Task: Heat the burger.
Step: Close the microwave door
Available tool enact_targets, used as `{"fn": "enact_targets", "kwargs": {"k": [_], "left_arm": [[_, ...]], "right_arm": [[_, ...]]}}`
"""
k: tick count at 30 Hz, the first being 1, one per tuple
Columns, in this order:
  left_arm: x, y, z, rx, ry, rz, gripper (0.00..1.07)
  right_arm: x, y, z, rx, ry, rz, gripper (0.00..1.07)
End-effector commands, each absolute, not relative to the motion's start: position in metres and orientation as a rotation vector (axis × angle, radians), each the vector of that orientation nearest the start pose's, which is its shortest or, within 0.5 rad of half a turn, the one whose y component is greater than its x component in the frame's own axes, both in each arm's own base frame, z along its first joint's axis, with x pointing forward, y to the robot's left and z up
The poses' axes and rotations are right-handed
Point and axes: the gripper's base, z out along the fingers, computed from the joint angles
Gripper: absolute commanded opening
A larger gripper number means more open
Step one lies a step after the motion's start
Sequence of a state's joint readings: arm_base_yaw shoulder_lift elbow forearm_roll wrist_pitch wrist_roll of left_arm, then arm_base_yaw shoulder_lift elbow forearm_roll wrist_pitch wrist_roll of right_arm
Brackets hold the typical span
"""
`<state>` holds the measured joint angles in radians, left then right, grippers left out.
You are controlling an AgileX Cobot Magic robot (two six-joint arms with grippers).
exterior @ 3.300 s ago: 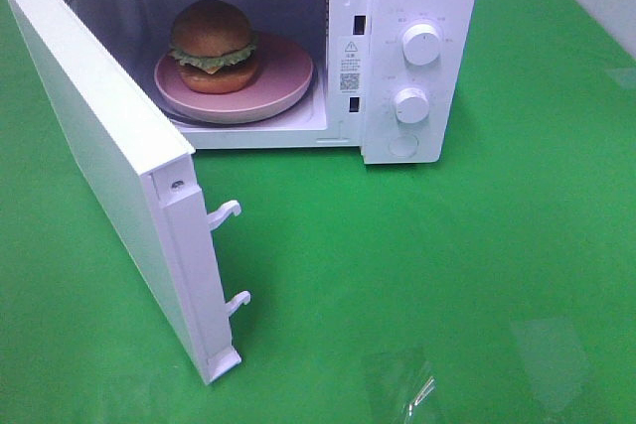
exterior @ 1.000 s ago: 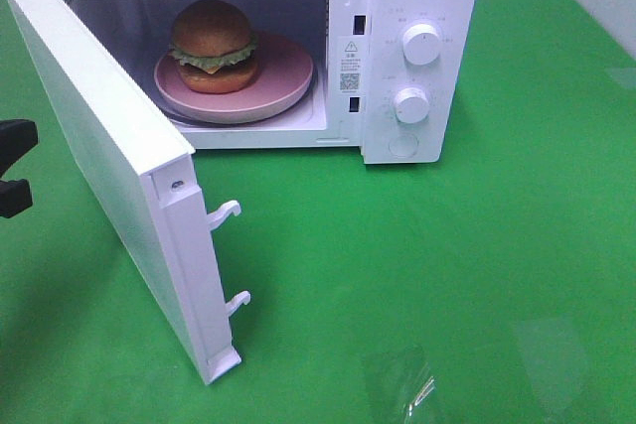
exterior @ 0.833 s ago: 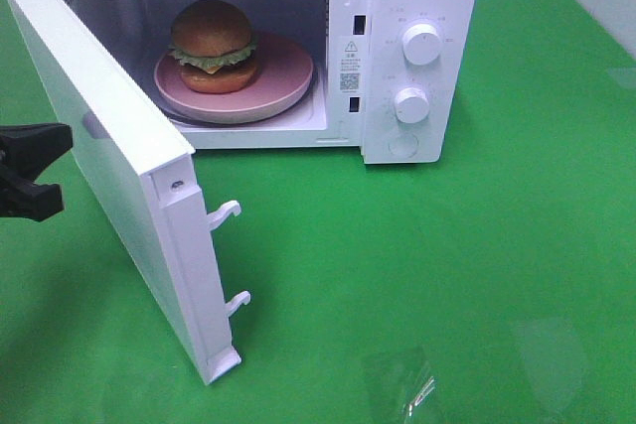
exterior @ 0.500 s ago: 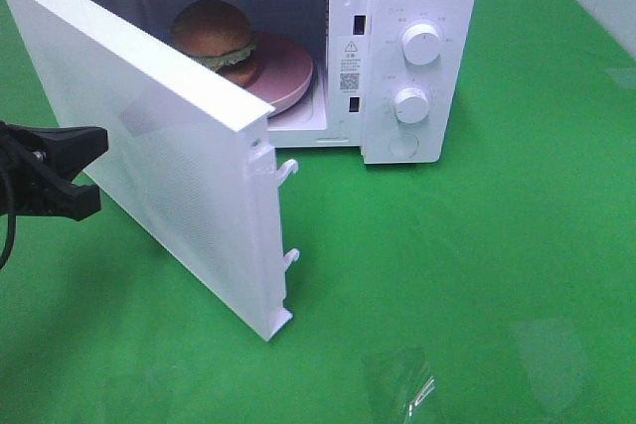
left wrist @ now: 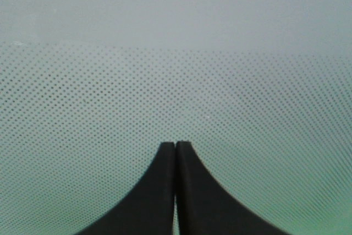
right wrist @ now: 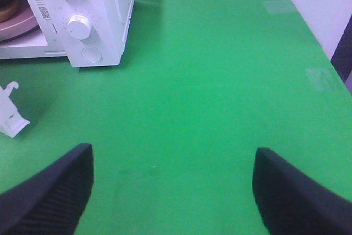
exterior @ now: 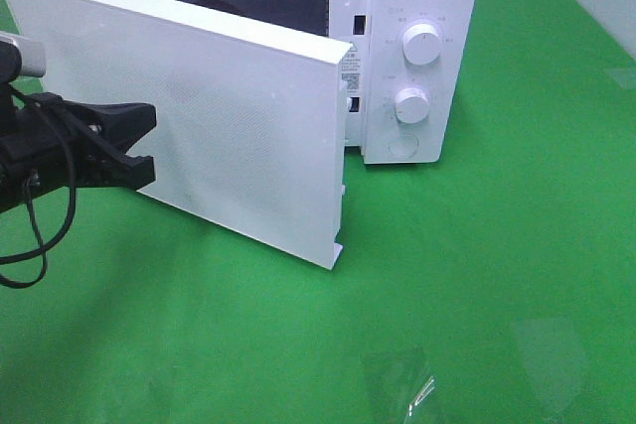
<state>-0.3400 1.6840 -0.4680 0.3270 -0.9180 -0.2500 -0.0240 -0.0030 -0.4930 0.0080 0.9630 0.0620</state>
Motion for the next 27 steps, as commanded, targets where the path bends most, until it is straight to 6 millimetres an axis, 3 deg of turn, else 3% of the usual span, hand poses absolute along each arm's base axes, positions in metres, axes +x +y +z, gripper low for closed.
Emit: {"fn": "enact_targets", "kwargs": {"k": [1,22,27], "left_arm": [[0.266,-0.127,0.163,0.435,1.767,-0.517,0.00],[0.313,-0.200,0.163,0.469,1.770,-0.518,0.00],[0.318,-0.208,0.162,0.470,1.780,-0.519,0.00]], "right_arm": [[-0.005,0.001,0.283,0.099,1.917,0.045,0.76],[-0.005,0.001,0.283,0.099,1.917,0.045,0.75],[-0.005,0.001,0.283,0.099,1.917,0.045,0.75]]}}
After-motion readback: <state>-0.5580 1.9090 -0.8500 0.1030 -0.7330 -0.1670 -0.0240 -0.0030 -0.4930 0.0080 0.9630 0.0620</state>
